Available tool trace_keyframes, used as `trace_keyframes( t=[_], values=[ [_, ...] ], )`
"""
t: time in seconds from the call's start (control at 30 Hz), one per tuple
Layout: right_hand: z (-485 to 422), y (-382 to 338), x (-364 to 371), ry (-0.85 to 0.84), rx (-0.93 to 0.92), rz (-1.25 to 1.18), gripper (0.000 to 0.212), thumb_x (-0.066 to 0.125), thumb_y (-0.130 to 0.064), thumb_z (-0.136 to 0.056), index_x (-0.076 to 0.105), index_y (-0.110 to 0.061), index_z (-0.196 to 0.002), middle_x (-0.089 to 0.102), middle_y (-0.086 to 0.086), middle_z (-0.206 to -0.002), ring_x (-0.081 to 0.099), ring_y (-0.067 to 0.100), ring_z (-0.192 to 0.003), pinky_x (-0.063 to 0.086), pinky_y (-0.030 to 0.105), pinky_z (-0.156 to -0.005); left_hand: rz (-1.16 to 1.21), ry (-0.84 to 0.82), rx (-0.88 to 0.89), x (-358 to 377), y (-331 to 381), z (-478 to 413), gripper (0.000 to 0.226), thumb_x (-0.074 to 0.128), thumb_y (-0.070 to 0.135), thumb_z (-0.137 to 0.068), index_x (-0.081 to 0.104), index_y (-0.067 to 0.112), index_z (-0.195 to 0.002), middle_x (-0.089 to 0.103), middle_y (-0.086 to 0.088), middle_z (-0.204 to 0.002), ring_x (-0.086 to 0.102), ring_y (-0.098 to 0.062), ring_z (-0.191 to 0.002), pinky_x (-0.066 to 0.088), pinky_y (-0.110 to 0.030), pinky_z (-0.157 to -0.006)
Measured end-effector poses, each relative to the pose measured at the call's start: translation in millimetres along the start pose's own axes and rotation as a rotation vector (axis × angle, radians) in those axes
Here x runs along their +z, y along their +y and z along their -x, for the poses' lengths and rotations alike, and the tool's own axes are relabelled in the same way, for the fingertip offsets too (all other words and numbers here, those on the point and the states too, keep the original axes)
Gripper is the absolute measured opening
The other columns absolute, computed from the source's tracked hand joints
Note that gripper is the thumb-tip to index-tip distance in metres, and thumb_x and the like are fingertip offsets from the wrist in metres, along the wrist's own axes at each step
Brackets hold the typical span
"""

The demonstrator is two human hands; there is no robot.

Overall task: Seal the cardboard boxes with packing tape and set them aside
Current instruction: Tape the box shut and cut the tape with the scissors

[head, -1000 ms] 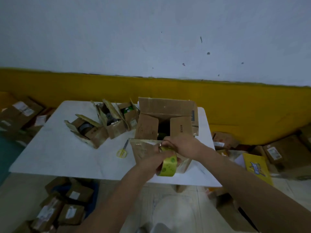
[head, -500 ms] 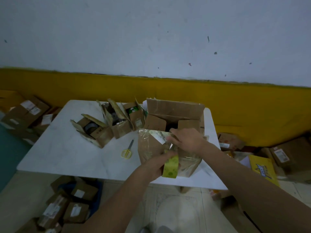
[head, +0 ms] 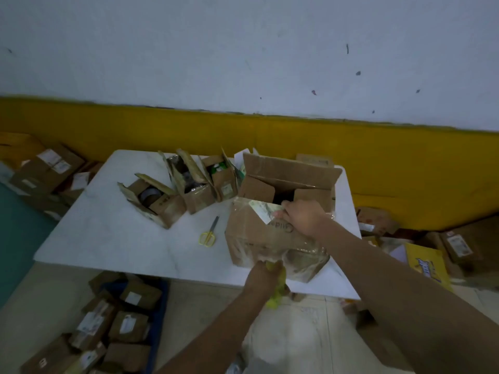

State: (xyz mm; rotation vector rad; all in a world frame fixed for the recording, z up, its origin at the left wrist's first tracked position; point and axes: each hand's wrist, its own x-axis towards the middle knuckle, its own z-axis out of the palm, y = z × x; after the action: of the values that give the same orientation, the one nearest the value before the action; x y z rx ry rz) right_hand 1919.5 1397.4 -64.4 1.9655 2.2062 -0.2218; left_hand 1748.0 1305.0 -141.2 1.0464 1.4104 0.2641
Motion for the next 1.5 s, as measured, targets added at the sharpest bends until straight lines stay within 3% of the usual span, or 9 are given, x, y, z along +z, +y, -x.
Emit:
trace_keyframes(
  t=[0.13, 0.3, 0.5, 0.73, 0.83, 0.97, 1.1, 1.33, 1.5],
  values=[
    [-4.2, 1.2, 4.5, 0.018, 0.006, -0.063, 0.041, 0.028, -0.058, -0.1, 0.042, -0.02, -0.099, 0.058, 0.002, -0.08, 0.061, 0.025, -0.075, 0.051, 0.04, -0.066, -0.021, 0.008, 0.027, -11.8, 21.6, 17.2, 0.057, 0.054, 0.043, -0.095, 0.045, 0.001, -0.132, 0.063, -0.018, -0.12, 0.067, -0.029, -0.095, 0.051, -0.026, -0.071],
    [-5.0, -6.6, 15.8, 0.033, 0.021, -0.121, 0.032, 0.035, -0.045, -0.103, 0.046, -0.018, -0.116, 0.055, 0.006, -0.112, 0.058, 0.027, -0.095, 0.052, 0.044, -0.079, 0.132, -0.064, -0.078, -9.9, 19.3, 14.3, 0.041, 0.059, 0.037, -0.095, 0.048, 0.004, -0.117, 0.068, -0.005, -0.064, 0.062, -0.015, -0.043, 0.04, -0.016, -0.039],
    [26.1, -23.8, 31.6, 0.339, -0.073, 0.039, 0.078, 0.025, -0.059, -0.1, 0.013, -0.005, -0.155, 0.016, 0.012, -0.162, 0.013, 0.029, -0.149, 0.015, 0.047, -0.121, 0.199, -0.079, -0.065, -12.0, 23.1, 9.3, 0.036, 0.062, 0.031, -0.094, 0.043, 0.009, -0.116, 0.064, -0.018, -0.092, 0.061, -0.018, -0.046, 0.044, -0.021, -0.039],
    [40.5, -24.8, 57.3, 0.066, -0.085, 0.008, 0.111, -0.008, -0.086, -0.075, -0.013, -0.008, -0.154, -0.02, 0.009, -0.16, -0.018, 0.022, -0.149, -0.004, 0.042, -0.123, 0.115, -0.089, 0.009, -16.3, 25.4, -6.7, 0.042, 0.056, 0.041, -0.094, 0.06, 0.005, -0.115, 0.07, -0.016, -0.091, 0.069, -0.021, -0.061, 0.057, -0.03, -0.058],
    [29.2, -22.4, 56.2, 0.037, -0.124, 0.043, 0.112, -0.017, -0.083, -0.07, -0.014, -0.008, -0.154, -0.019, 0.009, -0.16, -0.017, 0.023, -0.149, -0.005, 0.041, -0.123, 0.158, -0.093, 0.028, -17.1, 26.1, -7.1, 0.04, 0.055, 0.034, -0.098, 0.059, 0.0, -0.117, 0.066, -0.019, -0.091, 0.066, -0.015, -0.051, 0.051, -0.023, -0.046],
    [24.2, -16.0, 58.2, 0.021, -0.152, 0.067, 0.111, -0.019, -0.081, -0.07, -0.012, -0.009, -0.153, -0.014, 0.009, -0.162, -0.014, 0.024, -0.15, -0.006, 0.037, -0.121, 0.013, -0.125, 0.135, -19.3, 32.9, -11.4, 0.066, 0.059, 0.063, -0.08, 0.059, 0.013, -0.124, 0.064, -0.002, -0.119, 0.064, -0.02, -0.102, 0.051, -0.032, -0.09],
    [27.2, -9.0, 49.4, 0.021, -0.107, 0.093, 0.089, 0.011, -0.067, -0.089, -0.012, -0.009, -0.153, -0.012, 0.008, -0.162, -0.014, 0.021, -0.149, 0.006, 0.038, -0.124, -0.097, -0.234, 0.178, -40.2, 32.3, -7.7, 0.038, 0.058, 0.037, -0.096, 0.049, 0.025, -0.13, 0.062, 0.004, -0.11, 0.06, -0.009, -0.09, 0.046, -0.017, -0.072],
    [37.5, -42.1, 44.4, 0.306, -0.157, 0.305, 0.075, 0.047, -0.041, -0.098, 0.019, 0.001, -0.152, 0.019, 0.019, -0.16, 0.012, 0.032, -0.149, 0.008, 0.047, -0.123, 0.024, 0.126, 0.103, -124.6, 17.2, -28.6, 0.027, 0.05, 0.029, -0.1, 0.056, 0.015, -0.077, 0.061, -0.006, -0.083, 0.059, -0.017, -0.072, 0.044, -0.026, -0.064],
    [8.3, -124.2, 31.0, 0.358, -0.378, 0.145, 0.059, 0.038, -0.036, -0.1, 0.035, -0.001, -0.147, 0.034, 0.016, -0.155, 0.032, 0.029, -0.143, 0.029, 0.045, -0.117, -0.116, 0.264, 0.084, -171.1, -8.1, -49.6, 0.03, 0.047, 0.024, -0.1, 0.06, 0.001, -0.114, 0.063, -0.02, -0.118, 0.059, -0.036, -0.111, 0.047, -0.04, -0.098]
  ],
)
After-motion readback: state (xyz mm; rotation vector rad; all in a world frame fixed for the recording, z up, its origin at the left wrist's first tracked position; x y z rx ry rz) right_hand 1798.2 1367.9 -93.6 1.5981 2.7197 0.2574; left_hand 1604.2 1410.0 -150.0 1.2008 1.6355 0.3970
